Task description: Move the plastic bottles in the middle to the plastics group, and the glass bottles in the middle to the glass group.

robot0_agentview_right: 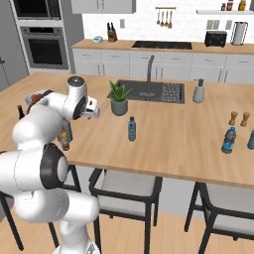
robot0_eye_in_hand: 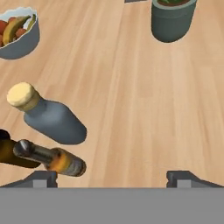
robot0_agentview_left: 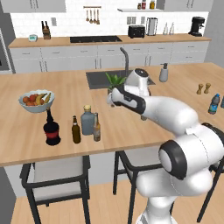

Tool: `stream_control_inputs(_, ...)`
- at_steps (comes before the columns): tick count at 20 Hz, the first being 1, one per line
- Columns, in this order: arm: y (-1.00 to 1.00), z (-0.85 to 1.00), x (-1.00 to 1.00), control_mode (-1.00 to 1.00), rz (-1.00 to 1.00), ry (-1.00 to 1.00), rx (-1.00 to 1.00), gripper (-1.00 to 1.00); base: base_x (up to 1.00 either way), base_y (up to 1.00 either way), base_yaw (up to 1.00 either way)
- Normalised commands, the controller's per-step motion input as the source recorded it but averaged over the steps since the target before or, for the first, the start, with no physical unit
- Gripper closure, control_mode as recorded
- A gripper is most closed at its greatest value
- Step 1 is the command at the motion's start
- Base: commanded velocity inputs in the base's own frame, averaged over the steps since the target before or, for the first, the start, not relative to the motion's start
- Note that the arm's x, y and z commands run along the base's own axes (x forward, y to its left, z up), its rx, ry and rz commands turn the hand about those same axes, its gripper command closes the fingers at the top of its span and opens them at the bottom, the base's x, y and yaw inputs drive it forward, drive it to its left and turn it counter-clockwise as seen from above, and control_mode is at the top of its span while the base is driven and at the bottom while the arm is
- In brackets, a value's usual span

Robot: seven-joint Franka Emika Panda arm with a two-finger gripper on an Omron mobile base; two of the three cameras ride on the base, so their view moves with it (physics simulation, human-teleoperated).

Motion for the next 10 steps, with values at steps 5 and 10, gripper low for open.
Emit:
stream_control_inputs(5,-1.00,0.02,-0.07,-1.00,-0.17,0.02,0.00,-1.00,0.00,0.00,0.00)
stream_control_inputs(10,-0.99,0.02,0.08,-1.00,-0.12,0.14,0.00,-1.00,0.00,0.00,0.00)
